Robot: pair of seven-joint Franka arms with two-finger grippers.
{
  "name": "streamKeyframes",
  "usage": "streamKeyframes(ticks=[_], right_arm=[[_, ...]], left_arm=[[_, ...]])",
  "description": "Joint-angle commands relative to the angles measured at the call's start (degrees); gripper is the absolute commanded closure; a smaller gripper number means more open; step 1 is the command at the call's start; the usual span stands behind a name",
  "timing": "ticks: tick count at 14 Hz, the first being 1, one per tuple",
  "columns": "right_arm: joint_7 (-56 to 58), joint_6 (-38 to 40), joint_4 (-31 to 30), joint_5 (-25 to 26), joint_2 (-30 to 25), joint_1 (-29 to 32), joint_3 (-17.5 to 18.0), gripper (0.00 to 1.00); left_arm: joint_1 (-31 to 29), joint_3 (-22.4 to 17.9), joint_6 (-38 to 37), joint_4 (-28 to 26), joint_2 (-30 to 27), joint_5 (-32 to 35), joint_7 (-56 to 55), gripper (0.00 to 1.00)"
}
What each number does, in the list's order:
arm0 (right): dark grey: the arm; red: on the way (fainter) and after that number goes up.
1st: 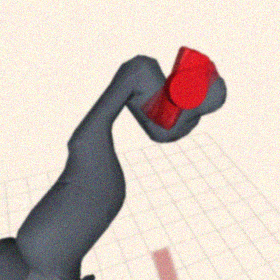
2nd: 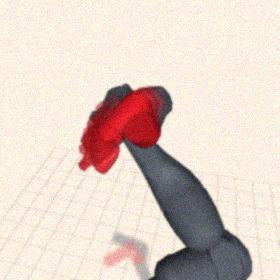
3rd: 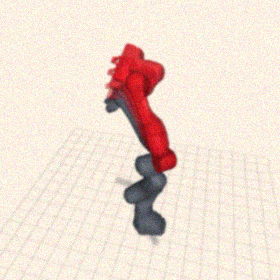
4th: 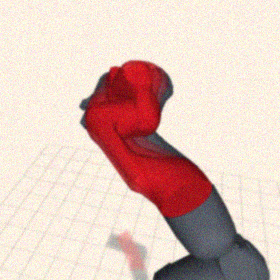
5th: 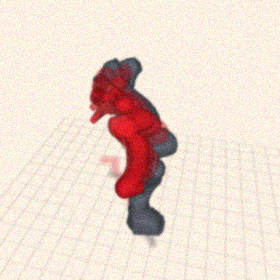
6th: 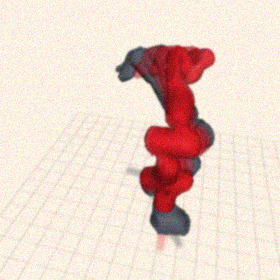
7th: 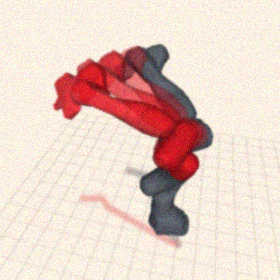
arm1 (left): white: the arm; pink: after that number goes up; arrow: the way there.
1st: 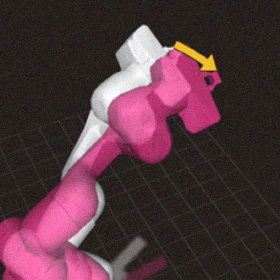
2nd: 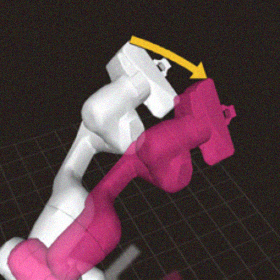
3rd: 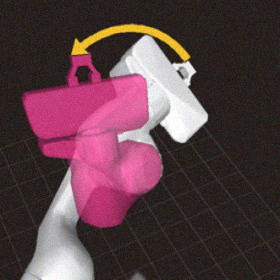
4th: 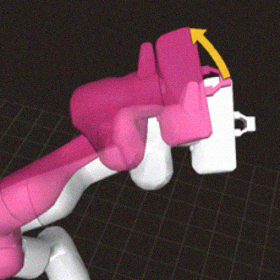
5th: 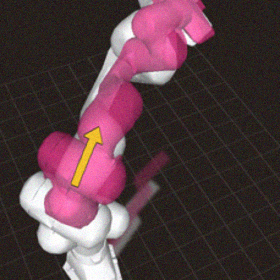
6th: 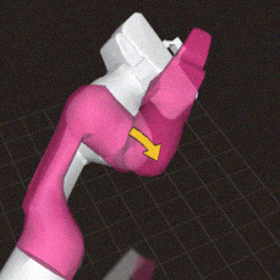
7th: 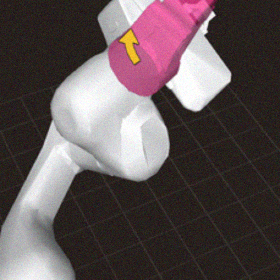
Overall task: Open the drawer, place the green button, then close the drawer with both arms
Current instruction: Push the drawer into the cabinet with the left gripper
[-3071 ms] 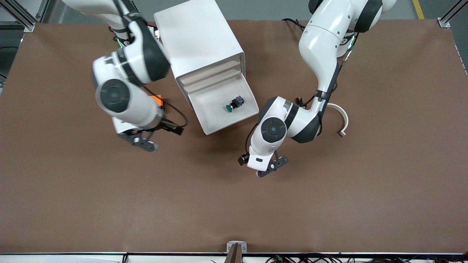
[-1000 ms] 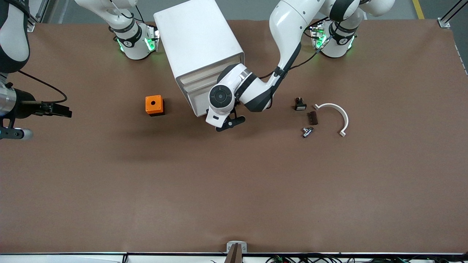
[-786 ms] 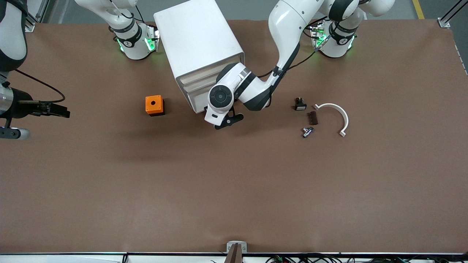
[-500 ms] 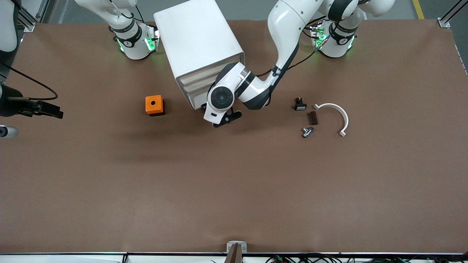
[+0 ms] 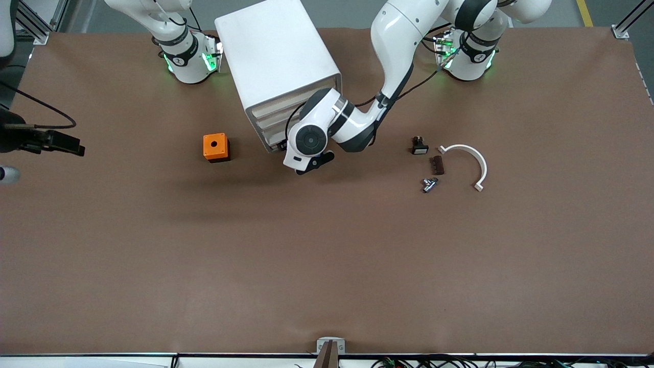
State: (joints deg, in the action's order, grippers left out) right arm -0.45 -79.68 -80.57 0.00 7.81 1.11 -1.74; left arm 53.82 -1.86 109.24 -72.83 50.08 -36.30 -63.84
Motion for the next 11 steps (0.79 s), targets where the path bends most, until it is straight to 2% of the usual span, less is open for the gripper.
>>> streamKeyframes(ticks=[1,4,8,11], right_arm=[[0.5,1.4,-0.5,0.4,-2.4,-0.1,0.8,0.0],[0.8,1.8,-1.3,-0.3,-3.5,-0.3,0.7,0.0],[0.9,-1.1,-3.1,-0.2,-4.3,0.2,0.5,0.0],[0.9,-2.4,-4.2,-0.2,-5.1,0.1,0.5,0.0]], left_arm=[[0.7,0.1,1.0,0.0,1.0,-5.1,0.5,0.0],[0.7,0.2,1.0,0.0,1.6,-8.8,0.6,0.0],[0.1,-0.1,1.0,0.3,0.8,-7.6,0.5,0.0],[0.0,-4.2,0.9,0.8,-1.0,-6.5,0.0,0.0]])
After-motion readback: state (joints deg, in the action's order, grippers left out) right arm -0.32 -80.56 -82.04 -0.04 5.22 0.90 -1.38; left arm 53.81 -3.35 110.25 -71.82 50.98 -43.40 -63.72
